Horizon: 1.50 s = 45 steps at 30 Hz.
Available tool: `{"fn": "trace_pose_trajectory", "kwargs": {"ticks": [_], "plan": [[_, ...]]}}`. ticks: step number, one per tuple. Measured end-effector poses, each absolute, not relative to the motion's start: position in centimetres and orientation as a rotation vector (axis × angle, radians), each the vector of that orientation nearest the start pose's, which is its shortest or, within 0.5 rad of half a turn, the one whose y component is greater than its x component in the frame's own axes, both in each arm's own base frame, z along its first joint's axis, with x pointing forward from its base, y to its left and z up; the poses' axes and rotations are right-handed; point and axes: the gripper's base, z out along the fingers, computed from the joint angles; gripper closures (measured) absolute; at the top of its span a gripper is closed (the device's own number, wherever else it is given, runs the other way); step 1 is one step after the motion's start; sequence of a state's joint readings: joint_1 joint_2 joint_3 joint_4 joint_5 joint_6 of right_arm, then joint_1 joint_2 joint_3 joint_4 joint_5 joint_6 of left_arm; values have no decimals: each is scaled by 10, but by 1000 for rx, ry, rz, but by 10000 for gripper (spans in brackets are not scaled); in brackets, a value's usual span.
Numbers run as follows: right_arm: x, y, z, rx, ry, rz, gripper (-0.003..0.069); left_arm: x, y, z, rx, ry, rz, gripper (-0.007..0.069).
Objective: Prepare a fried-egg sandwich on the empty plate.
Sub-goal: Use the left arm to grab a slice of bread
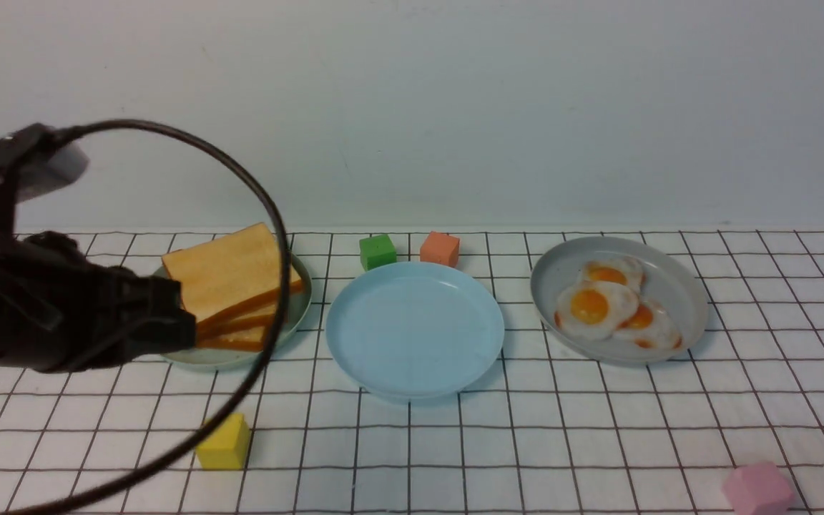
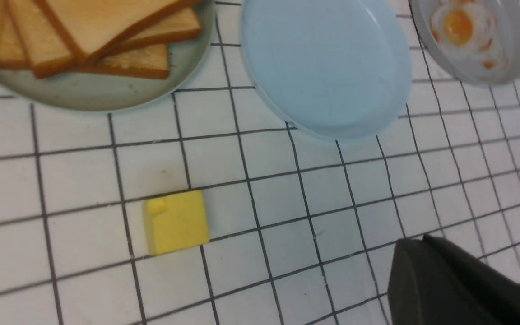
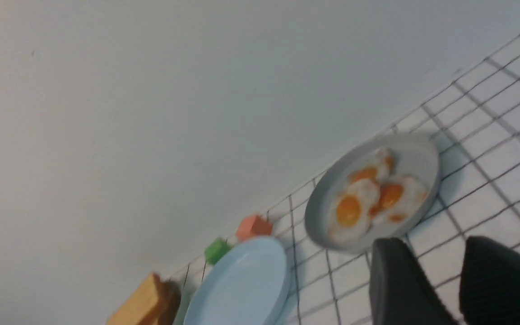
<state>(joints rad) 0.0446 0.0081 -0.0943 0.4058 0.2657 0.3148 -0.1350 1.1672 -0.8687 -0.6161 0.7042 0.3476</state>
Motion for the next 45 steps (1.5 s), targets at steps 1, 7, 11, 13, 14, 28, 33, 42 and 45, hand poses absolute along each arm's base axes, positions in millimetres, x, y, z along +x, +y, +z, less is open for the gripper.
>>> {"fn": "trace_pose_trajectory", "kwargs": {"ticks": [1, 7, 11, 13, 14, 28, 33, 42, 45], "plan": [[49, 13, 228, 453, 1638, 666, 428, 226, -67, 305, 187, 2386, -591, 638], [38, 35, 327, -216, 2121, 529, 606, 271, -103, 294, 535, 2458, -429, 638], [44, 40, 360, -518, 2238, 464, 668, 305, -108, 287, 554, 2544, -314, 638], [48, 44, 373, -607, 2225, 463, 666, 324, -109, 279, 580, 2582, -231, 638], [49, 45, 376, -633, 2214, 461, 664, 330, -109, 276, 592, 2592, -202, 638], [53, 43, 381, -729, 2168, 368, 654, 400, -98, 236, 695, 2615, 31, 393], [53, 43, 381, -729, 2168, 364, 654, 410, -97, 227, 767, 2548, 108, 267], [54, 43, 382, -725, 2161, 362, 650, 425, -98, 187, 831, 2572, 158, 266], [54, 43, 382, -725, 2161, 362, 648, 426, -97, 185, 840, 2574, 167, 316]]}}
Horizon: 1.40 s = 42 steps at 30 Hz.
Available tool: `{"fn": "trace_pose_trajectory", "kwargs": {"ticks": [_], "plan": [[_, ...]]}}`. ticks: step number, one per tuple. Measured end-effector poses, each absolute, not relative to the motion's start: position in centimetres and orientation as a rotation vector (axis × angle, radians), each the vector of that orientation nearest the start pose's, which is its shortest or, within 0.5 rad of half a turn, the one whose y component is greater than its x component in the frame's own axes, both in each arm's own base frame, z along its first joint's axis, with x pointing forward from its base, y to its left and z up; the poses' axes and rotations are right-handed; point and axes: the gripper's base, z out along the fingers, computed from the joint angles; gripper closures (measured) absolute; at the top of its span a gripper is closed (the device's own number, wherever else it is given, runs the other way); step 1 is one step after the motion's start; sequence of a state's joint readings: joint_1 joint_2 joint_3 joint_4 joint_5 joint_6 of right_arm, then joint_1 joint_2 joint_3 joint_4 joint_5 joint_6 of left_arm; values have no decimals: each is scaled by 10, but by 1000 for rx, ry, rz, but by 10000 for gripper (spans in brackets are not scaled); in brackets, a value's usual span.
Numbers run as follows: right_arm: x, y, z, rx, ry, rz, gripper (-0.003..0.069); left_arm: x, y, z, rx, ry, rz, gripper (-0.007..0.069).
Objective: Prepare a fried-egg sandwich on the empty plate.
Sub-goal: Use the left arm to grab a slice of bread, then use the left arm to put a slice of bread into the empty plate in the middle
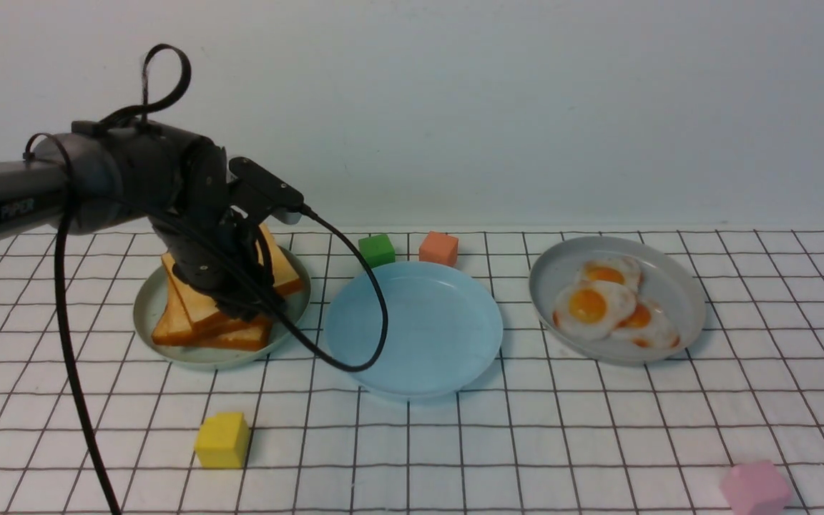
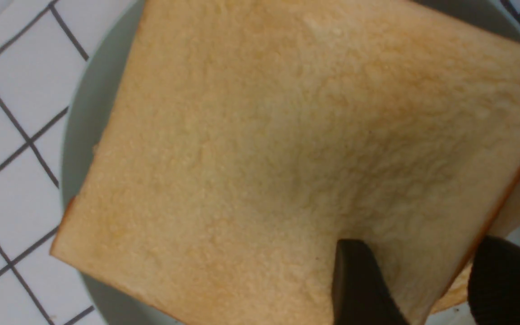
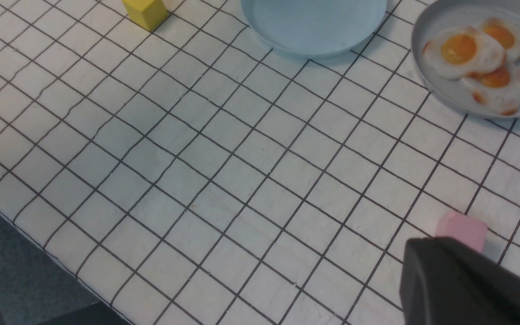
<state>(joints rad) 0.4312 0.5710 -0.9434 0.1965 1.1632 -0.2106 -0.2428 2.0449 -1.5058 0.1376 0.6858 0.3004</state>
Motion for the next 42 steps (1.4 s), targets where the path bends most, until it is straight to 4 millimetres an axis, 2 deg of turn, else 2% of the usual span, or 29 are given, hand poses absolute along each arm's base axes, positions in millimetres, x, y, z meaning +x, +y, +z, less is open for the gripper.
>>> {"fn": "trace_pose_trajectory", "kwargs": {"ticks": [3, 5, 10, 13, 17, 18, 19, 20, 23, 24, 25, 26, 28, 30, 33, 36, 40, 42], "plan": [[54, 43, 382, -725, 2161, 364, 645, 427, -97, 185, 854, 2569, 182, 462], [54, 43, 382, -725, 2161, 365, 645, 427, -97, 186, 862, 2568, 187, 526], [54, 43, 382, -725, 2161, 368, 645, 426, -96, 190, 866, 2567, 193, 554], [54, 43, 382, -726, 2161, 370, 643, 421, -95, 202, 858, 2570, 192, 556], [54, 43, 382, -726, 2161, 368, 642, 412, -98, 231, 850, 2525, 191, 556], [54, 43, 382, -725, 2161, 361, 642, 407, -103, 245, 854, 2490, 184, 562], [54, 43, 382, -725, 2161, 360, 641, 405, -106, 246, 860, 2483, 180, 564], [54, 42, 381, -725, 2162, 350, 642, 397, -120, 261, 879, 2438, 149, 573], [55, 41, 381, -725, 2162, 334, 640, 380, -160, 268, 988, 2371, 85, 577], [55, 41, 381, -725, 2162, 334, 640, 380, -160, 268, 987, 2371, 83, 577], [55, 41, 381, -723, 2159, 327, 638, 369, -189, 262, 1079, 2339, 48, 577], [55, 41, 381, -723, 2159, 327, 638, 368, -192, 260, 1089, 2340, 45, 577], [55, 41, 382, -722, 2157, 326, 637, 359, -224, 244, 1191, 2305, 20, 577], [55, 41, 382, -722, 2157, 326, 635, 356, -238, 232, 1239, 2284, 21, 577], [56, 41, 382, -722, 2156, 326, 631, 358, -251, 211, 1270, 2272, 36, 577], [56, 41, 382, -722, 2156, 324, 631, 363, -255, 195, 1263, 2277, 44, 577], [56, 41, 382, -722, 2156, 323, 628, 366, -256, 186, 1272, 2277, 59, 569], [55, 41, 382, -722, 2156, 327, 627, 366, -256, 184, 1278, 2277, 65, 522]]}}
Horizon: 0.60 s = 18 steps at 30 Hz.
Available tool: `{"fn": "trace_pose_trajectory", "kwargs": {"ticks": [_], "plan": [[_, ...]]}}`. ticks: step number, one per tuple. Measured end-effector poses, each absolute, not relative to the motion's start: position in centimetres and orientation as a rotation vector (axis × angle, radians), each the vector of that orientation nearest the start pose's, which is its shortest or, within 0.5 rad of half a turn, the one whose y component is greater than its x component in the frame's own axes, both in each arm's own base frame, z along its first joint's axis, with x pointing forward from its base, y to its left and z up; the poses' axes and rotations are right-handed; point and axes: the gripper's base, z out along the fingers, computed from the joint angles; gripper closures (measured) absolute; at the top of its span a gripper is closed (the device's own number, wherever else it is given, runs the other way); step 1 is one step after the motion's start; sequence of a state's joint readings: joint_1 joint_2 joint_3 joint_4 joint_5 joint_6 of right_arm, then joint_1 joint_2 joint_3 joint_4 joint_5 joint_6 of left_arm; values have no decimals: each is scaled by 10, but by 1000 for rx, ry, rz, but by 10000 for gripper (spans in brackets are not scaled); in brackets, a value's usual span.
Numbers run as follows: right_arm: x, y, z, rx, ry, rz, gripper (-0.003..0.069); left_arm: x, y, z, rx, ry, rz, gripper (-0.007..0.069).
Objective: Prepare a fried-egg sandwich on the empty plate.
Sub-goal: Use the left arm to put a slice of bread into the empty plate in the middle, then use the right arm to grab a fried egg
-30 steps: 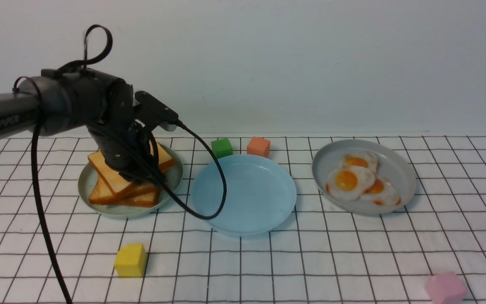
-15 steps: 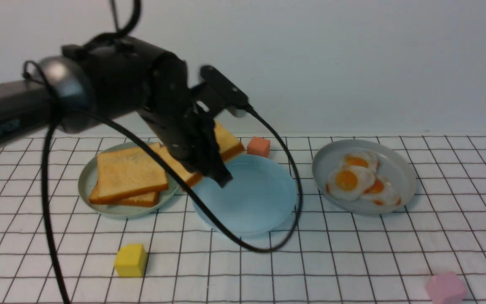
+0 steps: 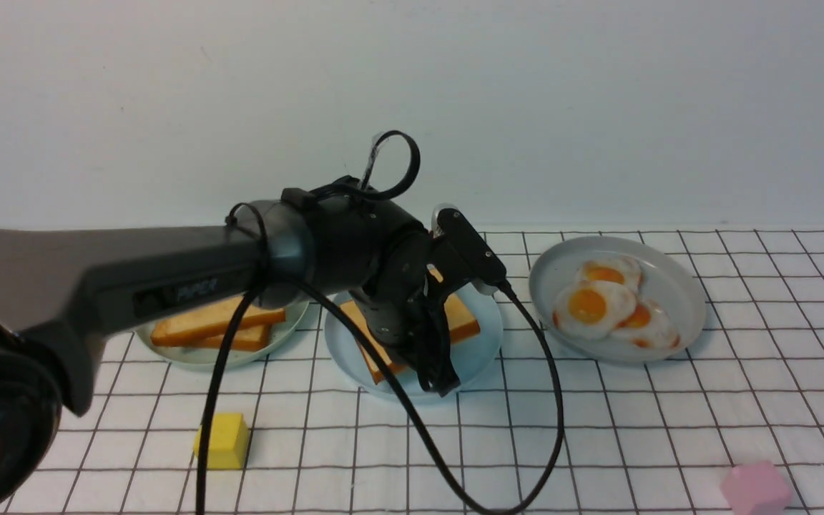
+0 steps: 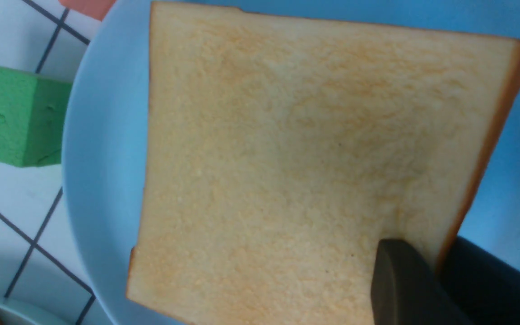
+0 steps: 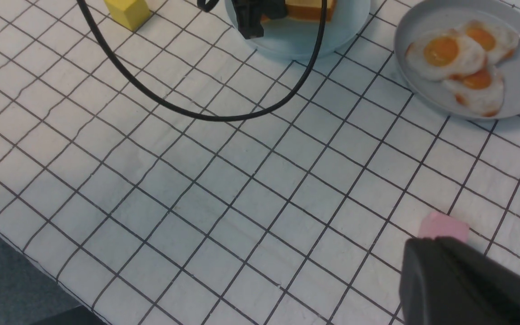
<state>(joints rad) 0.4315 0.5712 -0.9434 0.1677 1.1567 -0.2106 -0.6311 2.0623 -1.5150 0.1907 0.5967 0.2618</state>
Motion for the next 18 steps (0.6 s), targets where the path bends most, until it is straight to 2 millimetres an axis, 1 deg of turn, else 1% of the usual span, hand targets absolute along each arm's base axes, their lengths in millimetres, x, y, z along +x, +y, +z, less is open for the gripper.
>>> {"fn": "trace_pose_trajectory", "kwargs": {"ticks": [2, 4, 5, 6, 7, 9, 10, 11, 12, 14, 15, 17, 18], "plan": [[56, 41, 382, -722, 2156, 327, 626, 367, -256, 183, 1278, 2275, 65, 469], [56, 41, 382, -716, 2150, 329, 623, 367, -256, 183, 1277, 2273, 65, 370], [56, 41, 382, -716, 2148, 329, 623, 367, -256, 183, 1277, 2272, 64, 361], [57, 42, 383, -694, 2145, 339, 621, 367, -256, 183, 1277, 2270, 66, 267], [59, 42, 383, -685, 2149, 343, 620, 367, -256, 183, 1273, 2271, 65, 237], [65, 45, 382, -661, 2175, 353, 617, 366, -255, 188, 1239, 2286, 56, 131], [67, 46, 381, -658, 2184, 354, 617, 366, -255, 189, 1234, 2287, 55, 123], [75, 49, 378, -651, 2222, 350, 615, 364, -253, 198, 1195, 2303, 47, 65], [84, 53, 375, -644, 2258, 345, 613, 359, -253, 210, 1154, 2312, 34, 43], [105, 60, 368, -638, 2317, 315, 610, 348, -250, 241, 1061, 2312, -2, 38], [118, 64, 363, -635, 2342, 291, 610, 339, -248, 261, 1002, 2303, -31, 56], [142, 71, 353, -623, 2384, 236, 607, 318, -243, 303, 888, 2282, -95, 134], [151, 74, 350, -614, 2394, 218, 605, 309, -241, 317, 846, 2285, -121, 167]]}}
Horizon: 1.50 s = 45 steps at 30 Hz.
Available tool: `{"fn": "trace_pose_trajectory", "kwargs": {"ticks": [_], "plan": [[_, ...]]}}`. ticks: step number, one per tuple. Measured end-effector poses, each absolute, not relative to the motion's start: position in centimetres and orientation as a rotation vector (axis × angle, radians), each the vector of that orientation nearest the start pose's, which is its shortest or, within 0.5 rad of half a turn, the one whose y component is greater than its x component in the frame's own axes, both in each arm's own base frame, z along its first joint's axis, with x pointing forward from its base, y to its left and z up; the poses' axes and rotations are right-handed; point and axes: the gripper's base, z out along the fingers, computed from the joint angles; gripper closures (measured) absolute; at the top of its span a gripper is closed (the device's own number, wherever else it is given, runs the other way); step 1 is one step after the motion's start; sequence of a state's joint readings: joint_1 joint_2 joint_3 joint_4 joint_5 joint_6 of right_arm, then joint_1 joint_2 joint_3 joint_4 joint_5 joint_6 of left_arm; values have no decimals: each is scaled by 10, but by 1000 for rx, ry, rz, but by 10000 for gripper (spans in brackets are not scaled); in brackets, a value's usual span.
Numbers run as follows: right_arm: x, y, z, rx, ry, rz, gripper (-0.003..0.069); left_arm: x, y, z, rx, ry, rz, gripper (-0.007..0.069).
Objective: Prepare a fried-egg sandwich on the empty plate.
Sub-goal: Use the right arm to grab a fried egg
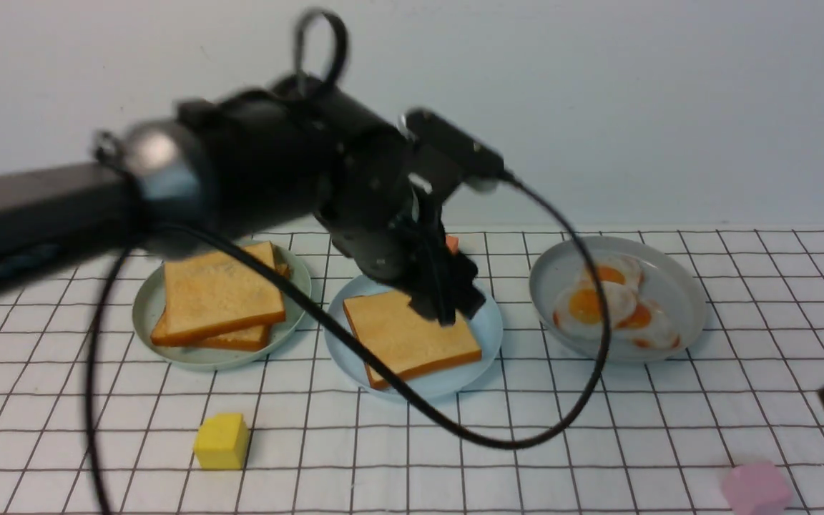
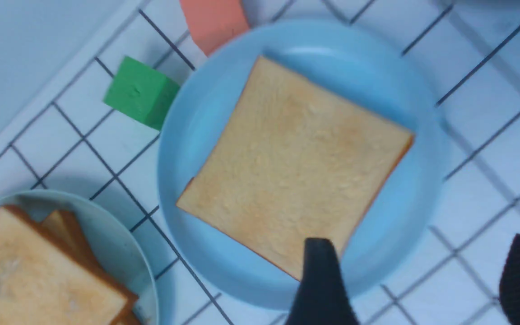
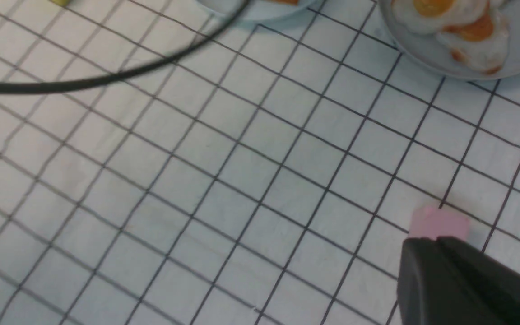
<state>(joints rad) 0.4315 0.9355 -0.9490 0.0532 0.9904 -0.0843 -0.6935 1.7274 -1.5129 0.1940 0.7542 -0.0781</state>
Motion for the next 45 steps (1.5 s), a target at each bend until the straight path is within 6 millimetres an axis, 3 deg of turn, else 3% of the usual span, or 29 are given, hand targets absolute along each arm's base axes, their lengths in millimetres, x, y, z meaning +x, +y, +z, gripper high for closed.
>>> {"fn": "trace_pose_trajectory", "kwargs": {"ticks": [1, 4, 7, 12, 15, 16, 18, 23, 28, 32, 35, 45], "plan": [[169, 78, 343, -593, 2425, 181, 603, 291, -234, 344, 785, 2269, -164, 244], [211, 83, 328, -515, 2507, 113, 600, 248, -209, 393, 699, 2235, -246, 458], [254, 77, 315, -409, 2581, 84, 596, 207, -177, 418, 658, 2187, -308, 627], [318, 65, 284, -247, 2687, 144, 585, 141, -119, 410, 616, 2100, -396, 638], [343, 63, 269, -187, 2722, 201, 568, 112, -94, 398, 591, 2003, -449, 638], [359, 62, 255, -139, 2752, 248, 538, 90, -74, 385, 563, 1907, -499, 638], [376, 61, 242, -92, 2765, 285, 486, 67, -55, 375, 516, 1771, -566, 638], [404, 57, 232, 23, 2711, 373, 321, 31, -19, 356, 380, 1561, -682, 638], [421, 60, 219, 95, 2661, 427, 207, 14, 5, 348, 270, 1503, -688, 638], [431, 61, 203, 122, 2659, 433, 191, 17, 5, 345, 235, 1551, -681, 638], [435, 61, 197, 130, 2667, 437, 190, 24, -2, 344, 244, 1592, -671, 638], [444, 63, 180, 152, 2685, 451, 190, 67, -53, 340, 369, 1720, -688, 638]]}}
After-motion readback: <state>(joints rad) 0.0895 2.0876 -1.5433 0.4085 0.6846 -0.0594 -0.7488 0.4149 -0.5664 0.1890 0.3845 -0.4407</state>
